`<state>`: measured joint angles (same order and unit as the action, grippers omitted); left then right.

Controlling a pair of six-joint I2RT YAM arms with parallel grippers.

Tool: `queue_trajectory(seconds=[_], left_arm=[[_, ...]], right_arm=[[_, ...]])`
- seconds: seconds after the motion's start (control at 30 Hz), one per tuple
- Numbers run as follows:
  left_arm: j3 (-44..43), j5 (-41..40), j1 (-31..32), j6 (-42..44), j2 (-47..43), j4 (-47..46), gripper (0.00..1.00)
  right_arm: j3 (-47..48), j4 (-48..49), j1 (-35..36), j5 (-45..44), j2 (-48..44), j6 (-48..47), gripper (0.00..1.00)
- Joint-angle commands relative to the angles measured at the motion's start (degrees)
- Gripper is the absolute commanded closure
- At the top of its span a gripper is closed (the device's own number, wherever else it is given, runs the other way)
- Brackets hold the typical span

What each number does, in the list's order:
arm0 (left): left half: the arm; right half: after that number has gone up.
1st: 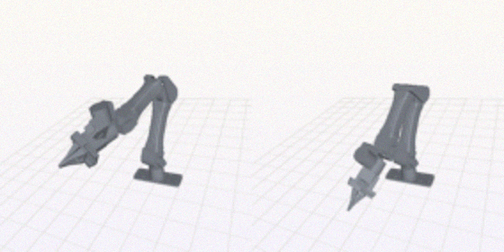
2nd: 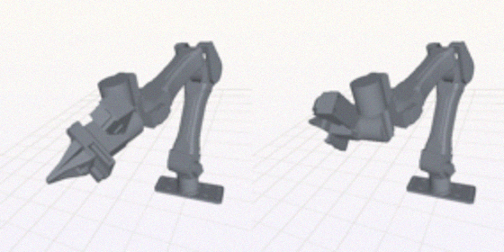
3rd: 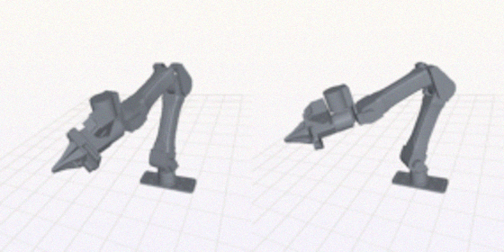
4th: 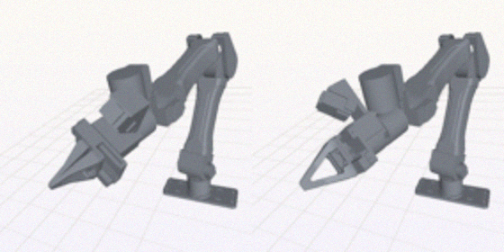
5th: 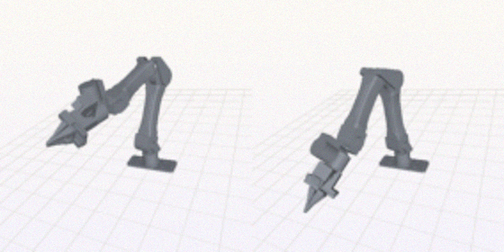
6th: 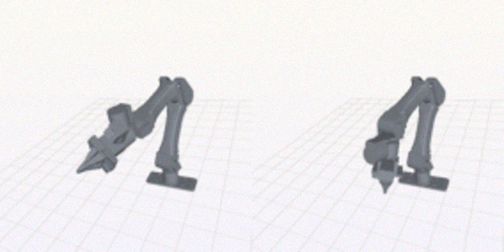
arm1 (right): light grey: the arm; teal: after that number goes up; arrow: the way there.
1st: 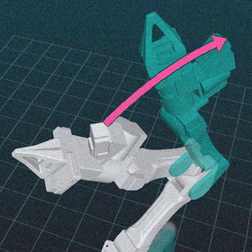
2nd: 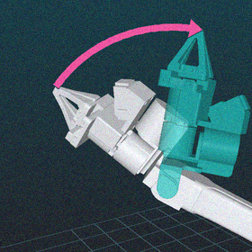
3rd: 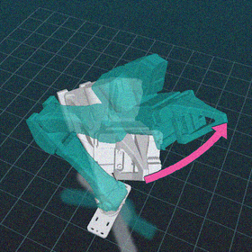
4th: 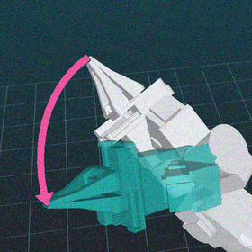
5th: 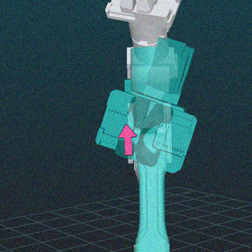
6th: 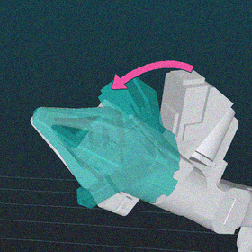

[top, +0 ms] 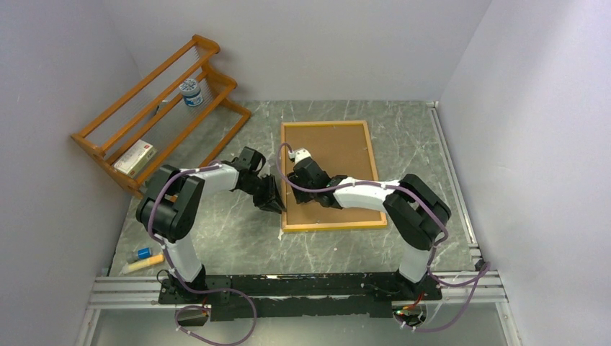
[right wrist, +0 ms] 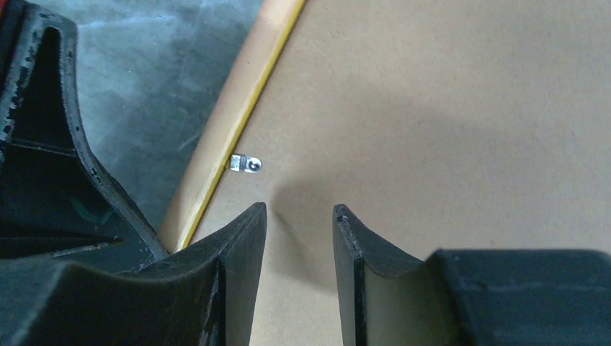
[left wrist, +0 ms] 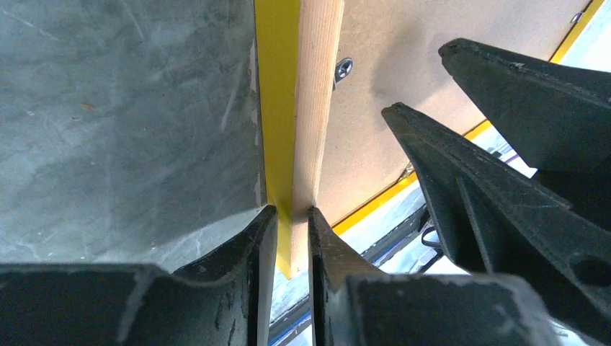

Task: Put the photo into the frame
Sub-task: Install the photo frame at the center of the board.

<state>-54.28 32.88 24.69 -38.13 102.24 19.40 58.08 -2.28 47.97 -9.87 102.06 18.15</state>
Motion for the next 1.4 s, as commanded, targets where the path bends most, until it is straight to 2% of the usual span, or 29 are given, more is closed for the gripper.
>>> queue_trajectory(seconds=[0.0,0.4,0.57,0.67,0.73,0.8,0.93,1.07,1.2,1.3,1.37], left_arm=[[-0.46,-5.54,0.25,2.1,2.45,3.7,0.77],[-1.35,-5.81,0.27,2.81,3.22,4.78,0.8],[-1.11,-5.75,0.27,2.98,3.31,4.89,0.81],[-0.56,-5.25,0.27,2.95,3.25,4.42,0.82],[-0.1,-4.74,0.27,2.74,3.37,4.01,0.83],[-0.04,-4.37,0.23,2.64,3.49,3.89,0.83],[-0.52,-3.55,-0.15,2.88,1.88,3.24,0.82],[-2.69,-2.19,-1.55,3.53,-0.51,2.37,0.76],[-5.75,0.77,-4.14,3.41,-1.2,1.09,0.65],[-8.6,1.35,-5.94,3.07,0.39,1.36,0.56],[-10.93,2.13,-6.89,3.06,2.58,1.54,0.53]], right_arm=[[1.61,7.53,0.62,1.15,1.79,-7.47,0.57],[6.09,6.76,2.96,-1.41,8.2,-11.62,0.55],[7.58,5.49,3.26,-8.5,10.42,-8.59,0.58],[9.69,2.6,3.26,-14.89,12.6,-4.73,0.61],[11.42,-0.43,3.23,-15.92,13.68,-2.1,0.62],[11.58,-1.04,3.27,-13.58,12.6,-0.49,0.62],[10.74,-1.06,1.77,-7.43,4.19,4.9,0.57],[11.04,1.88,-3.21,-0.28,-1.06,9.03,0.55],[17.19,0.64,-9.08,6.62,3.3,13.97,0.57],[24.03,-1.47,-11.61,7.69,8.97,15.2,0.58],[28.91,-2.63,-12.78,7.74,12.85,15.64,0.59]])
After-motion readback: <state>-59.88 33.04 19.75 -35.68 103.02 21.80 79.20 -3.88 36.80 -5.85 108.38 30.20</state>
